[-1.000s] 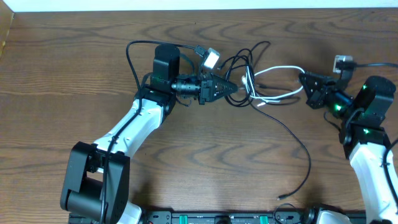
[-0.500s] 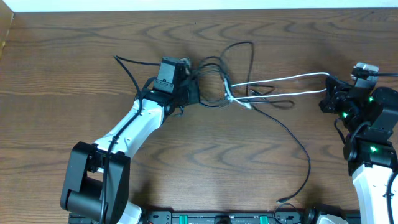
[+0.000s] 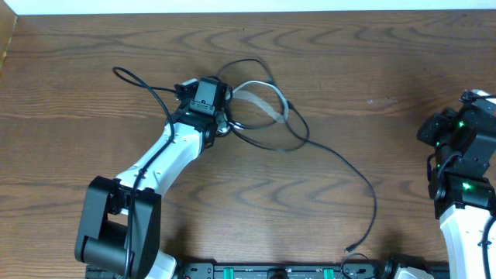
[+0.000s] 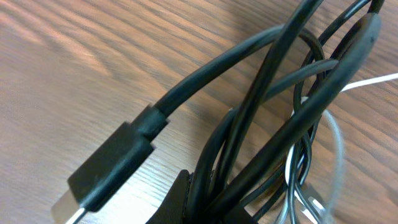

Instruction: Untangle cables

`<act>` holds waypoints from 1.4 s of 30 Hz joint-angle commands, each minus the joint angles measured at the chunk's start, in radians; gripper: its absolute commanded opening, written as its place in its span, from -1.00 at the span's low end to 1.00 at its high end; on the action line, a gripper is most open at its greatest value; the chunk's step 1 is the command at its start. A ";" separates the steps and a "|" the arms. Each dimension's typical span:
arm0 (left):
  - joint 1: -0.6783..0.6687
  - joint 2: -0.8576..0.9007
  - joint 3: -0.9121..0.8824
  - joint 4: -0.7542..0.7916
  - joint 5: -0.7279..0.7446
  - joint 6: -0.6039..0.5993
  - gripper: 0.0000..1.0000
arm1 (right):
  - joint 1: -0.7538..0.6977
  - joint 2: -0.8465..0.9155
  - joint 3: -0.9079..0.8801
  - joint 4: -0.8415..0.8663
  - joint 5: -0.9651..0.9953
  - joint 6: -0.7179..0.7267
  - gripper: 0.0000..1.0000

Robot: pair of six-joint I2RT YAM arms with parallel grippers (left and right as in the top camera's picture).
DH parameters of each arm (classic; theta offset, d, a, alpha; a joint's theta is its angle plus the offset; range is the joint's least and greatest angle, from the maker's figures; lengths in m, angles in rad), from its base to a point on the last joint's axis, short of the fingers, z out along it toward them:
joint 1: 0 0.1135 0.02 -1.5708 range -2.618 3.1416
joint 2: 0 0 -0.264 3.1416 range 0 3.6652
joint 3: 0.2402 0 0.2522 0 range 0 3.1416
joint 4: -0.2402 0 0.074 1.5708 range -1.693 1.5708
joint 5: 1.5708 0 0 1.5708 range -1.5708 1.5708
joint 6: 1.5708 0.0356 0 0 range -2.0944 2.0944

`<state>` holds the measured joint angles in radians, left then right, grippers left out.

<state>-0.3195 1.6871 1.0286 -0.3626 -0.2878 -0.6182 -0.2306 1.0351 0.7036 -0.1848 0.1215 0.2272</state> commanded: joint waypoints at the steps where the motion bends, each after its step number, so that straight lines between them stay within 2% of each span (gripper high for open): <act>1: 0.002 -0.008 0.008 0.008 -0.110 -0.050 -0.85 | -0.002 -0.012 0.002 -0.003 0.065 0.031 -0.98; 2: 0.002 -0.008 0.008 0.014 -0.055 -0.049 -0.85 | -0.002 -0.012 0.002 -0.003 -0.003 0.030 -0.98; 3: 0.002 -0.008 0.008 0.032 0.075 -0.035 -0.85 | -0.002 -0.012 0.002 -0.003 -0.084 0.030 -0.88; 4: 0.002 -0.008 0.008 0.069 0.270 0.046 -0.85 | -0.002 -0.012 0.002 -0.002 -0.184 0.030 -0.75; 5: 0.002 -0.008 0.008 0.122 0.539 0.179 -0.85 | -0.002 -0.010 0.002 -0.001 -0.318 0.030 -0.53; 10: 0.002 -0.008 0.008 0.233 1.255 0.519 -0.85 | 0.001 0.034 0.001 -0.011 -0.739 -0.007 -0.27; 11: 0.002 -0.008 0.008 0.243 1.320 0.552 -0.85 | 0.004 0.048 0.001 -0.015 -0.797 -0.021 -0.23; 14: 0.002 -0.008 0.008 0.249 1.347 0.578 -0.85 | 0.028 0.121 0.001 -0.018 -0.945 -0.034 -0.18; 19: 0.002 -0.008 0.008 0.328 1.567 0.573 -0.85 | 0.109 0.295 0.001 0.045 -1.100 -0.034 -0.17; 23: 0.002 -0.008 0.008 0.354 1.567 0.573 -0.85 | 0.160 0.388 0.001 0.186 -1.268 -0.007 -0.09; 26: 0.001 -0.008 0.008 0.354 1.567 0.573 -0.85 | 0.248 0.460 0.001 0.216 -1.183 0.086 -0.11; 29: 0.001 -0.008 0.008 0.354 1.567 0.573 -0.85 | 0.331 0.518 0.001 0.225 -1.175 0.158 -0.22; 34: 0.001 -0.008 0.008 0.354 1.567 0.573 -0.85 | 0.375 0.540 0.001 0.276 -1.084 0.249 -0.14; 38: 0.001 -0.008 0.008 0.354 1.568 0.573 -0.85 | 0.417 0.551 0.001 0.280 -0.993 0.296 -0.19; 42: 0.001 -0.008 0.008 0.353 1.567 0.573 -0.85 | 0.460 0.573 0.001 0.371 -0.988 0.339 -0.25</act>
<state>-0.3210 1.6871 1.0279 -0.0158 1.2514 -0.0696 0.2058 1.5921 0.7021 0.1543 -0.8932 0.5125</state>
